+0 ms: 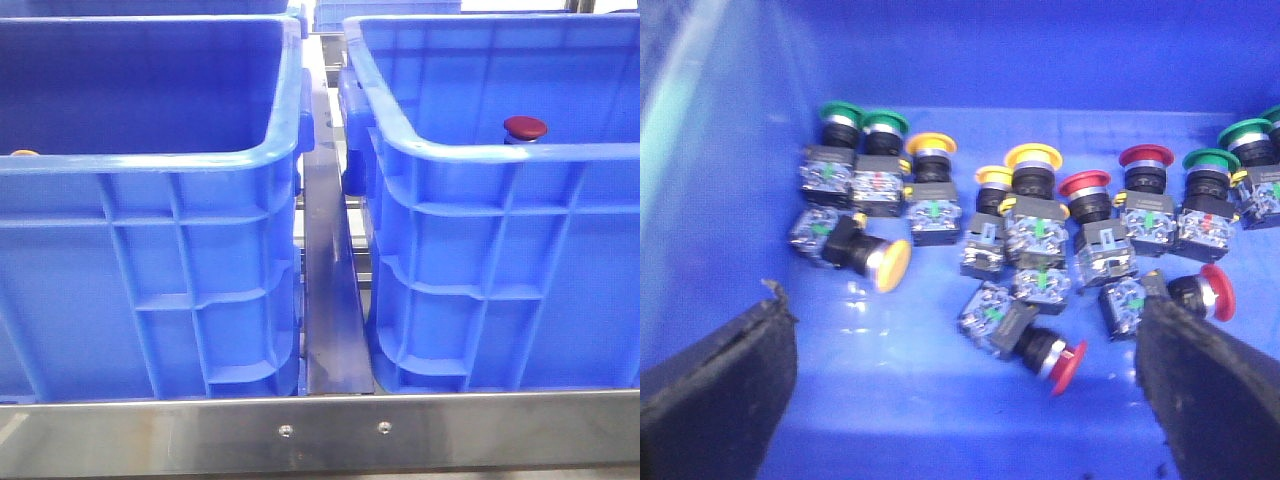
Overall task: Pick red and yellow buttons and place in box
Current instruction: 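Lower the left gripper toward a yellow-capped push button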
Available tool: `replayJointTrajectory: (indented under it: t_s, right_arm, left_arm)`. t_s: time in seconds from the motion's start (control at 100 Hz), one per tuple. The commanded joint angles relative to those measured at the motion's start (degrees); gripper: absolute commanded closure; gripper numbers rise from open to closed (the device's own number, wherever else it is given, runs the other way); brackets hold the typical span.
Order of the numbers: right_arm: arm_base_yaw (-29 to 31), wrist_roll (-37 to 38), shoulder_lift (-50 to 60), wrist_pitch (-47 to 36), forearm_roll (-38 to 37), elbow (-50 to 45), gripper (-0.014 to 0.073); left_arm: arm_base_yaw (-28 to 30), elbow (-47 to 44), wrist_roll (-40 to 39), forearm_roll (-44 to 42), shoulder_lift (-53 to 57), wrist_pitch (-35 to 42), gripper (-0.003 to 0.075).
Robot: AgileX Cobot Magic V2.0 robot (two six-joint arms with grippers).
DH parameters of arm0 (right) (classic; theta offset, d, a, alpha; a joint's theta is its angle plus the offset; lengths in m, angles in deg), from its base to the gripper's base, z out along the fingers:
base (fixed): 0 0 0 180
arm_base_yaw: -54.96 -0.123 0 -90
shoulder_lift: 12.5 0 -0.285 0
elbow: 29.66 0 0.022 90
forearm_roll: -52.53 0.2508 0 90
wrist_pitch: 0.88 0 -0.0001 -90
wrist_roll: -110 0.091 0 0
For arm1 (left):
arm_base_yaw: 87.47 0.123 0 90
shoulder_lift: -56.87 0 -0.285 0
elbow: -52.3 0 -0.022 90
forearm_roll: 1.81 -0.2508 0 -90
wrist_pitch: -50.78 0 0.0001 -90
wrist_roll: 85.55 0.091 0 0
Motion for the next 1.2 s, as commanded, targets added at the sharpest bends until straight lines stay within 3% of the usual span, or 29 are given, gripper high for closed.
replayJointTrajectory:
  t_s: [0.0,0.15,0.55,1.19]
  right_arm:
    - [0.19,-0.41,0.28,1.48,-0.63,1.60,0.0698]
    - [0.19,-0.41,0.28,2.57,-0.63,1.60,0.0698]
    - [0.19,-0.41,0.28,2.76,-0.63,1.60,0.0698]
    - [0.19,-0.41,0.28,2.90,-0.63,1.60,0.0698]
  left_arm:
    - [-0.41,4.32,1.59,1.92,-4.69,2.98,0.0069]
    - [-0.41,10.02,5.96,8.00,-13.60,1.31,0.0069]
    - [-0.41,19.54,5.96,8.45,-34.48,0.63,0.0069]
    - [-0.41,21.35,5.96,5.18,-46.29,7.09,0.0069]
